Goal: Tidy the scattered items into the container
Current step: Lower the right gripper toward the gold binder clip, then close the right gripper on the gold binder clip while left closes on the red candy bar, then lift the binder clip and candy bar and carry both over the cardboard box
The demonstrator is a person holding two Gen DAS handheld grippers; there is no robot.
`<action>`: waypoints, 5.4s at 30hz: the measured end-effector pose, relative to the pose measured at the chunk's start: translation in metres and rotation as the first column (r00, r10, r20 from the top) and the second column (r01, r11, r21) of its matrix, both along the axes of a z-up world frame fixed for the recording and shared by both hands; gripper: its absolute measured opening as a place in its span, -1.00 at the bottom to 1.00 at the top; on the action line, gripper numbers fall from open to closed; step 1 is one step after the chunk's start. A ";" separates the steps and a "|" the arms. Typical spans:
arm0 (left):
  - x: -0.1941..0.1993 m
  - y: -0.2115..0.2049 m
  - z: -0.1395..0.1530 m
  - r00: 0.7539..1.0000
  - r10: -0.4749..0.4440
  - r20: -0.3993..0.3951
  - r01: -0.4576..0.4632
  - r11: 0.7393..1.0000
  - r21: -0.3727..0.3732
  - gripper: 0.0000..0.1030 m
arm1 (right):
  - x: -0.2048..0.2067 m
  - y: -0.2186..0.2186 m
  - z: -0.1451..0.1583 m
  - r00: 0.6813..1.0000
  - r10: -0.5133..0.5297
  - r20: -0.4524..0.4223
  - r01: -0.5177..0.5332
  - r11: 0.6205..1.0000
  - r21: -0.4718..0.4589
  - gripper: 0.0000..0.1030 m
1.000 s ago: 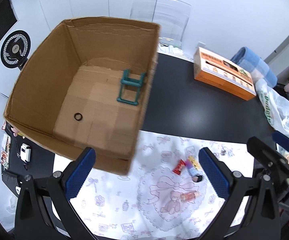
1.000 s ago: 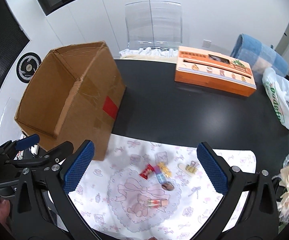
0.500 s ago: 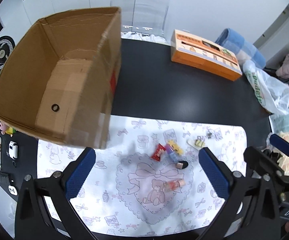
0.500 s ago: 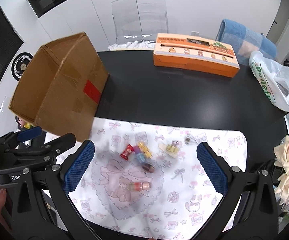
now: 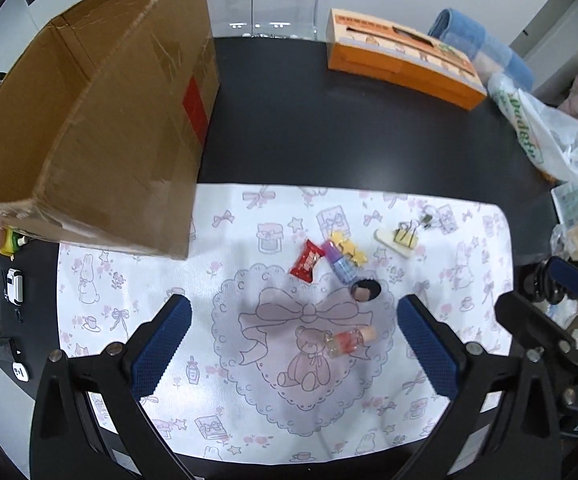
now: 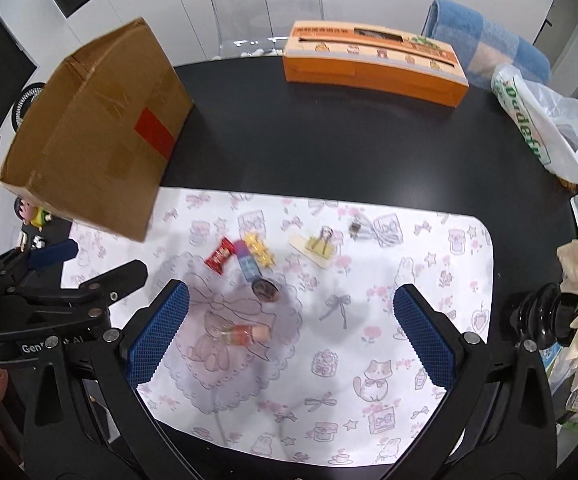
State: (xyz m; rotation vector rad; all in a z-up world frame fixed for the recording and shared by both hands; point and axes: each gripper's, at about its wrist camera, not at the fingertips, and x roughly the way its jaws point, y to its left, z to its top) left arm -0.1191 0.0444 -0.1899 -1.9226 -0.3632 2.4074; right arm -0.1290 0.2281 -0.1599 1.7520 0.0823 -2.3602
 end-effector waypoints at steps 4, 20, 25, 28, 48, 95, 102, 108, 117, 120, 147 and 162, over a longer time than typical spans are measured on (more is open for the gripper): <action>0.001 0.005 -0.013 1.000 -0.009 0.020 0.009 1.000 0.002 0.89 | 0.003 0.010 -0.016 0.999 -0.010 0.031 0.010 1.000 0.002 0.98; -0.016 0.024 -0.069 0.993 -0.077 0.095 0.074 0.997 0.037 0.47 | -0.030 0.021 -0.065 0.993 -0.024 0.120 0.022 1.000 0.020 0.63; -0.026 0.023 -0.089 0.988 -0.086 0.130 0.079 0.995 0.054 0.38 | -0.046 0.017 -0.081 0.988 -0.026 0.151 0.023 0.999 0.022 0.46; -0.031 0.021 -0.099 0.985 -0.087 0.148 0.078 0.995 0.061 0.33 | -0.053 0.016 -0.093 0.985 -0.028 0.172 0.023 0.999 0.029 0.40; -0.059 0.034 -0.154 0.956 -0.157 0.248 0.155 0.988 0.030 0.18 | -0.093 0.017 -0.155 0.955 -0.073 0.289 0.058 0.997 0.060 0.27; -0.050 0.013 -0.145 0.972 -0.109 0.209 0.116 0.993 -0.024 -0.57 | -0.090 0.001 -0.149 0.966 -0.046 0.254 0.026 0.996 0.083 -0.37; -0.044 0.010 -0.135 0.978 -0.100 0.183 0.105 0.994 -0.020 -0.57 | -0.081 0.000 -0.132 0.971 -0.039 0.234 0.022 0.997 0.078 -0.37; -0.041 0.008 -0.121 0.983 -0.086 0.160 0.091 0.996 -0.021 -0.57 | -0.076 0.000 -0.116 0.978 -0.037 0.207 0.021 0.997 0.079 -0.37; -0.037 0.004 -0.098 0.992 -0.068 0.108 0.071 0.997 -0.024 -0.57 | -0.077 -0.003 -0.092 0.986 -0.042 0.163 0.030 0.997 0.076 -0.37; -0.036 0.008 -0.084 0.994 -0.063 0.086 0.065 0.998 -0.021 -0.57 | -0.075 -0.004 -0.082 0.988 -0.045 0.146 0.035 0.997 0.073 -0.37; -0.017 -0.015 0.021 0.998 -0.011 -0.061 0.012 1.000 0.016 -0.57 | -0.040 -0.024 0.012 1.000 -0.007 -0.007 0.007 0.999 0.048 -0.37; -0.005 -0.048 0.054 0.991 0.048 -0.124 -0.044 0.998 0.033 -0.57 | -0.033 -0.070 0.050 0.993 0.093 -0.071 -0.089 0.995 0.048 -0.37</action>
